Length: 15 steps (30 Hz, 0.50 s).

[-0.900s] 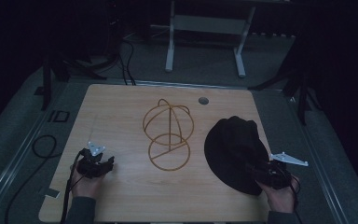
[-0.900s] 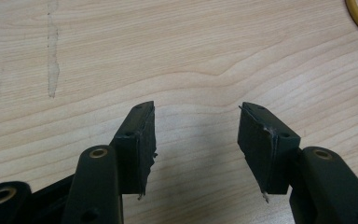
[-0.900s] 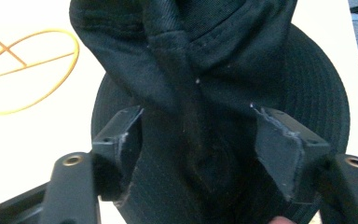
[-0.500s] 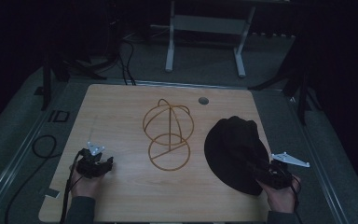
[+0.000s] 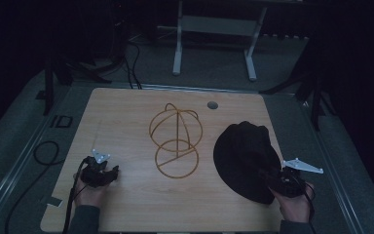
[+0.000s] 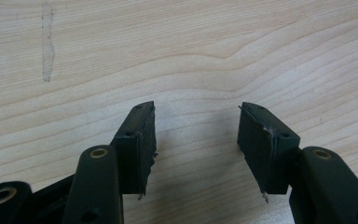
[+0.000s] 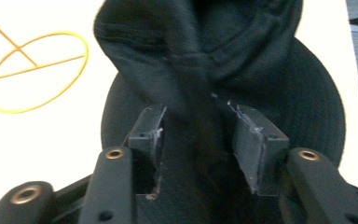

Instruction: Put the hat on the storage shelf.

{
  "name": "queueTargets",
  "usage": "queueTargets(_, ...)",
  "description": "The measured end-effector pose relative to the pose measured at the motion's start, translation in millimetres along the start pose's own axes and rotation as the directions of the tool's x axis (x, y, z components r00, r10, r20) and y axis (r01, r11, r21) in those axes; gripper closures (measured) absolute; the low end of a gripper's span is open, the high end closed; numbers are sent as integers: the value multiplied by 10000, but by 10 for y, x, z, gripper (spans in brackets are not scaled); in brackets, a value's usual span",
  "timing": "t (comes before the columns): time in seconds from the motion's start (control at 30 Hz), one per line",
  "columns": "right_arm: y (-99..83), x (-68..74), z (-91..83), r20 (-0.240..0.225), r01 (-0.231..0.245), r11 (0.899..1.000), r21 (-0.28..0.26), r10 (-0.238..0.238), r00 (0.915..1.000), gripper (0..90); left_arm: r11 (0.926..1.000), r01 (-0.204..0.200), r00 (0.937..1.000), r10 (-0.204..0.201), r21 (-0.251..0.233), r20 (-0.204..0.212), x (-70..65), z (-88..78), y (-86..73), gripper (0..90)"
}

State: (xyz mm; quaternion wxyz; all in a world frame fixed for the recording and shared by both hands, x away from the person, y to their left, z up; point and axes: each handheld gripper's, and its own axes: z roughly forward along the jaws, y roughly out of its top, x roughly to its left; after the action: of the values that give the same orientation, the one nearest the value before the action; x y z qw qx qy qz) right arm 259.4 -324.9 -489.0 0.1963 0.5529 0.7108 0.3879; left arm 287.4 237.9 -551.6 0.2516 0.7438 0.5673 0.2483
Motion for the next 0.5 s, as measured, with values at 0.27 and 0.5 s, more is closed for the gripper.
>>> queueTargets(0.27,64,34,17,133,309,9994,154,-311,9994,558,10000,34,10000,-35,77,58,3,12,-12,473)
queueTargets(0.5,138,46,45,295,592,9952,785,-616,9977,602,10000,59,9999,-59,62,100,3,9,-17,473)
